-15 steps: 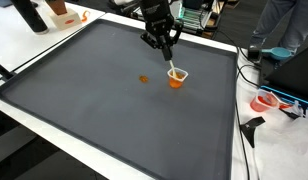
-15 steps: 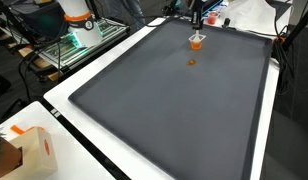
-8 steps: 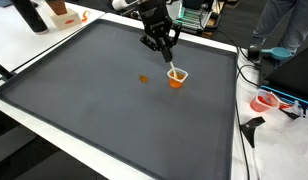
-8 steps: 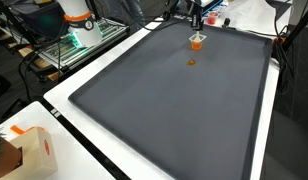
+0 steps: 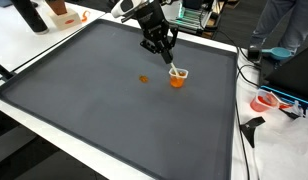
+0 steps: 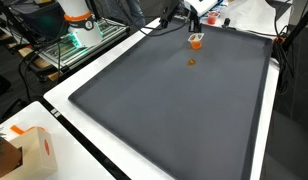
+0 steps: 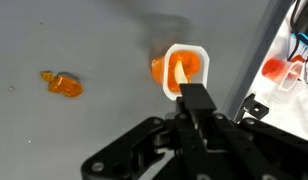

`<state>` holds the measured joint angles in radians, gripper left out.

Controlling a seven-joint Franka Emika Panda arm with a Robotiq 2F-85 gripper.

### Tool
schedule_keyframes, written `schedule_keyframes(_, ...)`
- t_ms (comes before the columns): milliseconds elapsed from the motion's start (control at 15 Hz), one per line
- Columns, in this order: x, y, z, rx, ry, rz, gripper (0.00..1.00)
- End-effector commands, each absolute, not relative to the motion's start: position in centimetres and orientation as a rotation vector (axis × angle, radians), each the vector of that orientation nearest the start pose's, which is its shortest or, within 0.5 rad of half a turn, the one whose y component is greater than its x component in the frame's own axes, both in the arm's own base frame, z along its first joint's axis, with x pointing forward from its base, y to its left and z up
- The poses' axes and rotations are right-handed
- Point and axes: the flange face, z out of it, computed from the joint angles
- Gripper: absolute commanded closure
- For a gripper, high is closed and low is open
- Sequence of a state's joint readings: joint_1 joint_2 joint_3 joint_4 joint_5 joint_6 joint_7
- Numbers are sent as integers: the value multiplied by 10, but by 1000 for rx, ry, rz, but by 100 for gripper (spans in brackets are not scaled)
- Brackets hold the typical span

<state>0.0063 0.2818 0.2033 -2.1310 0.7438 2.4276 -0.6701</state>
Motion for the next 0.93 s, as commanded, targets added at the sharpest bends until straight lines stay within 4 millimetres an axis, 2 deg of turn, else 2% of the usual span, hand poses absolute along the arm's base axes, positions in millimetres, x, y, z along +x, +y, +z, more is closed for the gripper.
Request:
schedule_keyframes(0, 557, 115, 271, -2531, -364, -111, 97)
schedule_keyframes(867, 559, 105, 265, -2462, -245, -54, 97)
